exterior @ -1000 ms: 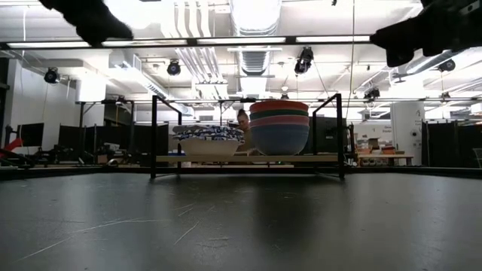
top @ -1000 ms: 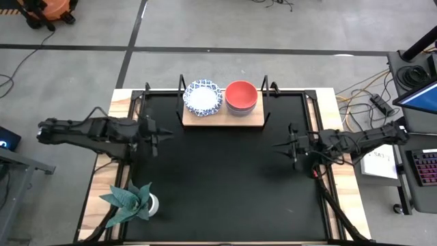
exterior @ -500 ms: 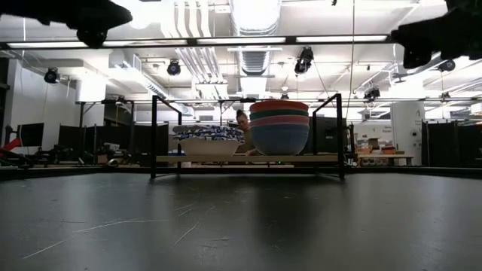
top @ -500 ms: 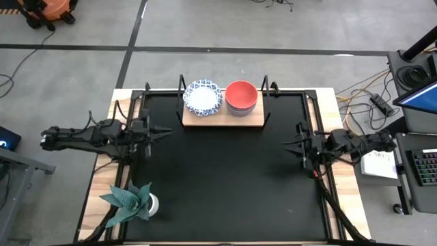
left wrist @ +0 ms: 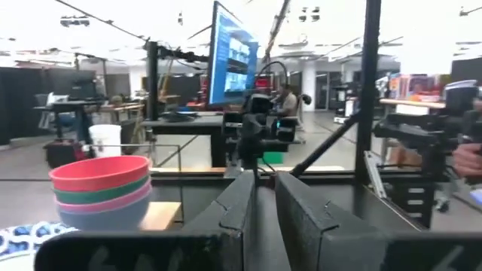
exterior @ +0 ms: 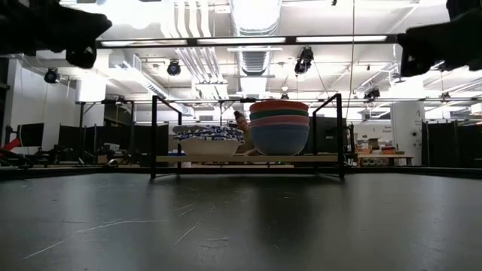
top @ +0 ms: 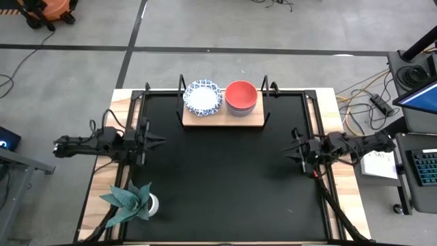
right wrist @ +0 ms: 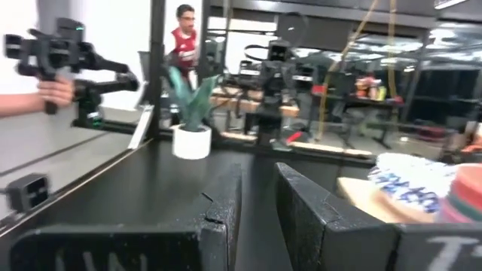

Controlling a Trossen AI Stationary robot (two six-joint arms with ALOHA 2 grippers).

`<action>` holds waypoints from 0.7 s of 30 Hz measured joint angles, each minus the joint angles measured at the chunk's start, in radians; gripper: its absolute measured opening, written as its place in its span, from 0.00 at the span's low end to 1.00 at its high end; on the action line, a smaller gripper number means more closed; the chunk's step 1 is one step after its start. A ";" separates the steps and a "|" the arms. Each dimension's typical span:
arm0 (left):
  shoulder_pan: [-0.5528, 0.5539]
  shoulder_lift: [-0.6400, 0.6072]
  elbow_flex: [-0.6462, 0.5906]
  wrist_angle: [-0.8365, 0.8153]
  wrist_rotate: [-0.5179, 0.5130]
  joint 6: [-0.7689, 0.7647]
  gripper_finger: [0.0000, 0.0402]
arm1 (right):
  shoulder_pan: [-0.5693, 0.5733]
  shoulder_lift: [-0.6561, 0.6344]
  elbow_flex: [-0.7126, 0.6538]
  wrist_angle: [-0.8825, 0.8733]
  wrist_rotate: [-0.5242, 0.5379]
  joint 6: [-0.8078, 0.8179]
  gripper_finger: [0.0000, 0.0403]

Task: Place and stack bowls onto a shelf
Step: Return to Home Position

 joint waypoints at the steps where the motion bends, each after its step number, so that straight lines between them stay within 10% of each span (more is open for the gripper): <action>1: 0.000 -0.009 -0.017 0.006 0.010 -0.004 0.09 | 0.000 0.000 -0.014 0.012 -0.013 0.005 0.17; 11: -0.001 0.016 -0.140 0.139 0.122 -0.083 0.09 | 0.000 0.003 -0.030 0.008 -0.019 0.034 0.17; 21: -0.001 0.021 -0.140 0.133 0.116 -0.176 0.09 | 0.000 0.030 -0.030 -0.011 0.243 0.005 0.19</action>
